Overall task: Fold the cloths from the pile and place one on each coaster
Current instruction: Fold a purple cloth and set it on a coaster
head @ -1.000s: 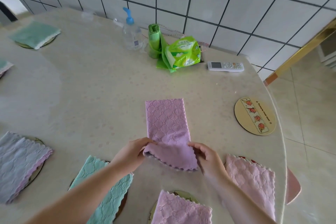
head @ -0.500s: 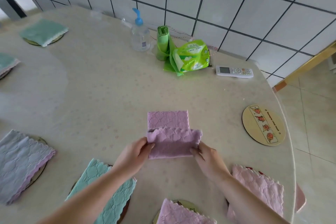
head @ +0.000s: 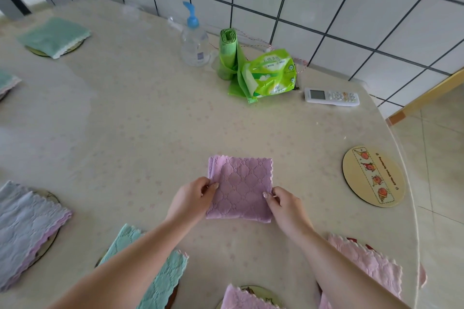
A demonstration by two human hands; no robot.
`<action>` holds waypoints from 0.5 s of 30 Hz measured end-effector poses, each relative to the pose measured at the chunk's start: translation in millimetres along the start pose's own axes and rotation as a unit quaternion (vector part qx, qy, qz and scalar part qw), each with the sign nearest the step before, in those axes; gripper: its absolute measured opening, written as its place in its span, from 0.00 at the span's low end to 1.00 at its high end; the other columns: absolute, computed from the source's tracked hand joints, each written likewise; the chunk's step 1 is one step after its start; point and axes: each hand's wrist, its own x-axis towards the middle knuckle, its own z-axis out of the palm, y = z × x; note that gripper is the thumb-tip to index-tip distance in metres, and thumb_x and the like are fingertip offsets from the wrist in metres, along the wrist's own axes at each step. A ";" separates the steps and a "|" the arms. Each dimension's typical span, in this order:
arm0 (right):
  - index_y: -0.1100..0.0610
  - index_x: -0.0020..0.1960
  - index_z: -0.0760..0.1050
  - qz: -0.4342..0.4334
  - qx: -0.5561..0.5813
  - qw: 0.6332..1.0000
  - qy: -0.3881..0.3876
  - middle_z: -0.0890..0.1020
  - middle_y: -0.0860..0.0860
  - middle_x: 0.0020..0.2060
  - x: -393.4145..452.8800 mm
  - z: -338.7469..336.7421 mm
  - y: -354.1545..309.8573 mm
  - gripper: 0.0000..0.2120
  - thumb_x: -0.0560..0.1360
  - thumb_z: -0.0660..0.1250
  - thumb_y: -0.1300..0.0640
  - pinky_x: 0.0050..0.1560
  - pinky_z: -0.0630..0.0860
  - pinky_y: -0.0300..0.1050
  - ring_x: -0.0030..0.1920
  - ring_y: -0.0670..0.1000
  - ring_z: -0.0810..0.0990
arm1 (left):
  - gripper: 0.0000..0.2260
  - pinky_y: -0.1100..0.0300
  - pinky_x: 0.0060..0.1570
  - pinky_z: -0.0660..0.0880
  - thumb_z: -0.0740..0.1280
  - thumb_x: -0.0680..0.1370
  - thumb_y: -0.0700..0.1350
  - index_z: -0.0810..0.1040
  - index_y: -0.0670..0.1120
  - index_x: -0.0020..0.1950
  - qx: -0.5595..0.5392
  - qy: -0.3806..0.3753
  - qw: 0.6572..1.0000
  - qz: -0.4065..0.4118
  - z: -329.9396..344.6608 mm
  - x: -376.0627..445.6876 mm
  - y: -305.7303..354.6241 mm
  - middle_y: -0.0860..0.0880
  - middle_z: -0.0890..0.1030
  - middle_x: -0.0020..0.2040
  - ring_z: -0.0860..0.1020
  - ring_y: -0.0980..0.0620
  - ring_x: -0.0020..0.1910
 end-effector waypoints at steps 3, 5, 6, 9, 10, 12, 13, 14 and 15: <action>0.54 0.32 0.62 0.010 -0.006 1.000 0.002 0.68 0.49 0.25 5.4 0.9 -0.8 0.18 0.78 0.61 0.51 0.29 0.60 0.46 0.27 0.49 0.64 | 0.13 0.56 0.31 0.65 0.60 0.78 0.51 0.72 0.45 0.38 0.031 -0.003 0.999 -0.005 2.8 6.7 1.2 0.50 0.72 0.29 0.74 0.44 0.33; 0.53 0.32 0.62 0.010 -0.013 1.000 0.007 0.68 0.48 0.24 7.8 0.7 -2.6 0.18 0.78 0.61 0.51 0.29 0.60 0.46 0.27 0.49 0.65 | 0.13 0.57 0.31 0.64 0.59 0.78 0.52 0.71 0.46 0.38 0.049 -0.003 0.999 -0.010 3.9 9.3 1.4 0.51 0.71 0.28 0.73 0.44 0.34; 0.53 0.31 0.62 0.009 -0.014 1.000 0.010 0.69 0.48 0.24 9.2 0.7 -3.2 0.18 0.77 0.61 0.51 0.29 0.61 0.46 0.27 0.49 0.66 | 0.13 0.57 0.31 0.64 0.59 0.79 0.52 0.70 0.47 0.38 0.056 -0.004 0.998 -0.012 4.6 10.5 1.5 0.52 0.71 0.28 0.73 0.44 0.34; 0.53 0.33 0.66 0.012 -0.027 0.999 0.019 0.71 0.48 0.25 12.1 1.1 -4.4 0.15 0.77 0.61 0.50 0.28 0.63 0.44 0.28 0.50 0.69 | 0.13 0.57 0.30 0.62 0.58 0.79 0.51 0.67 0.48 0.36 0.068 -0.005 0.998 -0.014 5.8 11.9 1.9 0.52 0.70 0.28 0.72 0.44 0.33; 0.53 0.34 0.67 0.014 -0.032 0.999 0.021 0.72 0.48 0.25 12.6 1.3 -5.0 0.14 0.77 0.61 0.49 0.28 0.64 0.42 0.28 0.49 0.69 | 0.13 0.57 0.29 0.62 0.58 0.79 0.50 0.66 0.48 0.35 0.069 -0.006 0.998 -0.014 5.8 12.3 1.7 0.51 0.70 0.28 0.72 0.44 0.33; 0.53 0.35 0.68 0.016 -0.042 0.999 0.023 0.73 0.47 0.25 12.9 1.2 -6.6 0.14 0.77 0.61 0.48 0.28 0.64 0.41 0.28 0.47 0.70 | 0.13 0.57 0.28 0.61 0.57 0.79 0.50 0.67 0.47 0.36 0.070 -0.008 0.997 -0.017 5.3 13.3 1.6 0.50 0.71 0.29 0.72 0.44 0.33; 0.52 0.35 0.68 0.017 -0.045 0.999 0.022 0.73 0.47 0.26 13.1 1.1 -7.0 0.14 0.77 0.61 0.48 0.28 0.65 0.41 0.28 0.48 0.71 | 0.12 0.57 0.28 0.61 0.57 0.78 0.50 0.67 0.46 0.37 0.071 -0.011 0.997 -0.021 4.7 13.6 1.9 0.49 0.72 0.30 0.73 0.44 0.33; 0.52 0.36 0.69 0.019 -0.045 0.999 0.021 0.74 0.46 0.27 13.3 1.1 -7.7 0.13 0.77 0.61 0.48 0.29 0.65 0.42 0.29 0.49 0.72 | 0.11 0.57 0.28 0.61 0.58 0.78 0.50 0.68 0.46 0.39 0.067 -0.011 0.997 -0.026 4.5 13.4 1.9 0.48 0.73 0.31 0.73 0.44 0.34; 0.51 0.39 0.71 0.020 -0.043 0.999 0.021 0.75 0.46 0.28 13.1 0.8 -8.4 0.11 0.77 0.61 0.48 0.30 0.67 0.42 0.31 0.51 0.74 | 0.10 0.57 0.28 0.63 0.58 0.78 0.51 0.69 0.46 0.42 0.055 -0.005 0.998 -0.033 4.3 12.7 2.0 0.48 0.74 0.32 0.74 0.44 0.34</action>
